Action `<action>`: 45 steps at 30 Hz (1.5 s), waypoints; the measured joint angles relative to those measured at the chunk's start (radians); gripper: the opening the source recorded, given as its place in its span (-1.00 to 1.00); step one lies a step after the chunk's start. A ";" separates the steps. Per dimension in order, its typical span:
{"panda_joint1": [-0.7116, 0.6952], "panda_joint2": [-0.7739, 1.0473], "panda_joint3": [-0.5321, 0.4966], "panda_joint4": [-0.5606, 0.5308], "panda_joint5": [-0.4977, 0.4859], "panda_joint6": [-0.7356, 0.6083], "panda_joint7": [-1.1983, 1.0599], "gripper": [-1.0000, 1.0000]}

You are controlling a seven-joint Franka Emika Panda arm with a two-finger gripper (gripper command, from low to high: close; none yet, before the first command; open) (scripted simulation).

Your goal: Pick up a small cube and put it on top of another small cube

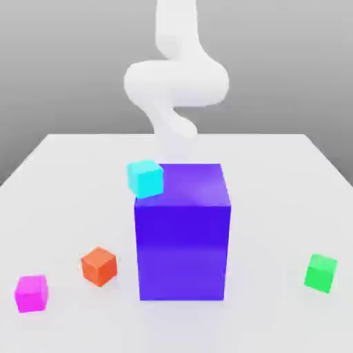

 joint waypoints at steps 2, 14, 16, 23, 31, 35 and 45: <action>-0.050 0.077 0.004 -0.014 -0.016 0.032 0.068 0.00; -0.281 0.515 -0.035 -0.092 -0.083 0.211 0.439 0.00; -0.306 0.587 -0.055 -0.105 -0.082 0.241 0.492 0.00; -0.417 0.839 -0.098 -0.152 -0.006 0.349 0.624 0.00; -0.481 1.125 -0.075 -0.138 0.113 0.532 0.624 -1.00; -0.481 1.125 -0.075 -0.138 0.112 0.533 0.624 -1.00; -0.463 0.984 -0.087 -0.127 0.063 0.362 0.626 -1.00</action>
